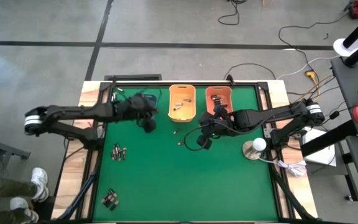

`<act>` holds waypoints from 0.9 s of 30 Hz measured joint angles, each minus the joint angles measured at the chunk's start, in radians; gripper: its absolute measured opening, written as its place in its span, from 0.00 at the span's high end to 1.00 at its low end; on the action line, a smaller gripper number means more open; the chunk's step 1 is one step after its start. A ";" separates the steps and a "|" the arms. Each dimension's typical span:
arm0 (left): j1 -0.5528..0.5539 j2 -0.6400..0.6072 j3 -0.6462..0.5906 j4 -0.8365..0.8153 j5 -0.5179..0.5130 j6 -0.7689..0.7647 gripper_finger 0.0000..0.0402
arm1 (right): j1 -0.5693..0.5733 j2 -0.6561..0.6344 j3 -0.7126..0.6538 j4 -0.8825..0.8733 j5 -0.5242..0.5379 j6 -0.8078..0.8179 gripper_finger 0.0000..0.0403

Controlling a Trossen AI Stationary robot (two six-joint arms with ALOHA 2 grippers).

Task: Sort batteries
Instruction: Put the gold battery into the blue bin

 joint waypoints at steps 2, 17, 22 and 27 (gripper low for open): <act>0.072 -0.008 0.000 -0.051 0.001 -0.018 0.97 | 0.000 0.000 0.000 0.002 0.005 0.000 0.81; 0.354 0.326 0.084 -0.230 0.159 -0.154 0.97 | 0.000 0.000 0.000 0.019 0.006 0.045 0.86; 0.357 0.421 0.159 -0.250 0.186 -0.179 0.97 | 0.001 0.000 0.000 0.018 0.006 0.062 0.85; 0.359 0.485 0.217 -0.302 0.186 -0.189 0.97 | 0.001 0.000 0.000 0.018 -0.005 0.074 0.82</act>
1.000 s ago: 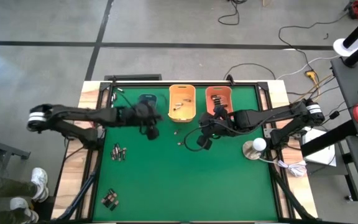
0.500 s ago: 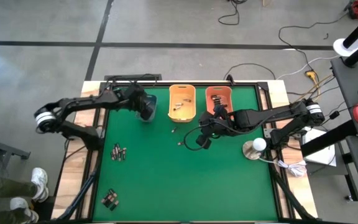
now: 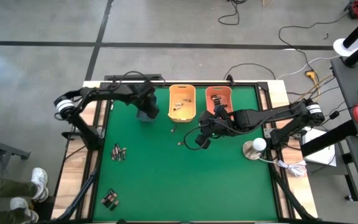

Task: Sort batteries
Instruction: Put the gold battery into the blue bin

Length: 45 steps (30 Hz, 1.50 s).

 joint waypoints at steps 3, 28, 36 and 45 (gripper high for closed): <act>0.001 0.023 0.013 -0.019 -0.004 -0.011 0.97 | 0.002 0.000 0.000 0.000 0.000 0.000 0.81; 0.076 0.043 0.010 -0.019 -0.037 -0.247 0.94 | 0.002 0.000 0.000 0.000 -0.003 -0.002 0.83; 0.101 0.045 0.009 -0.026 -0.039 -0.268 0.82 | 0.002 0.000 -0.001 0.000 -0.003 0.047 0.79; 0.113 0.042 0.011 0.029 -0.055 -0.331 0.66 | 0.002 0.000 -0.001 0.000 -0.003 0.050 0.75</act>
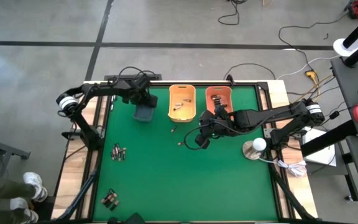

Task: Sort batteries
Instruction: Put the gold battery into the blue bin

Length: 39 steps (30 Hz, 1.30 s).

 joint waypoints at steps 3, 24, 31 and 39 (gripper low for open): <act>0.006 0.000 0.000 0.035 0.000 -0.019 0.63 | 0.000 0.000 0.000 0.000 0.000 0.000 0.74; 0.073 -0.078 0.001 0.045 0.074 -0.032 0.62 | 0.000 0.001 0.000 -0.001 -0.004 -0.011 0.79; -0.053 -0.333 -0.012 0.016 0.129 0.185 0.62 | 0.005 0.001 0.000 -0.025 -0.004 -0.011 0.75; -0.434 -0.558 -0.151 0.128 0.062 0.342 0.62 | 0.027 0.001 0.023 -0.008 0.106 -0.101 0.73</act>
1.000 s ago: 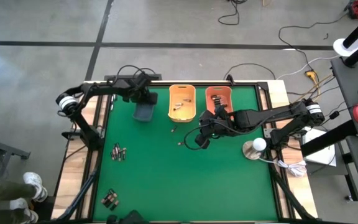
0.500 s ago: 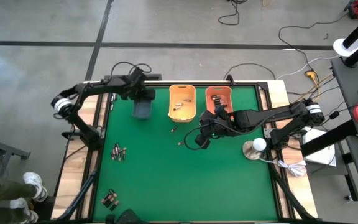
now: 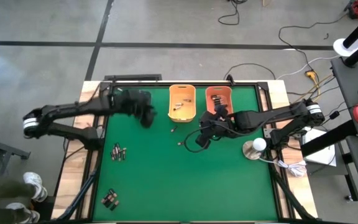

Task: Sort batteries
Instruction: Put the gold battery into the blue bin

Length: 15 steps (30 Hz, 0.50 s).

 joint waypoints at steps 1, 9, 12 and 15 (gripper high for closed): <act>-0.054 -0.011 -0.041 0.051 -0.028 -0.011 0.62 | 0.002 -0.001 0.010 0.001 0.018 -0.016 0.73; -0.325 0.104 -0.342 0.671 -0.298 0.008 0.62 | 0.006 -0.009 0.057 0.025 0.063 -0.057 0.77; -0.324 0.187 -0.359 0.779 -0.308 -0.009 0.62 | 0.017 -0.009 0.054 0.036 0.057 -0.042 0.77; -0.321 0.273 -0.349 0.794 -0.347 -0.015 0.62 | 0.030 -0.009 0.051 0.034 0.055 -0.014 0.77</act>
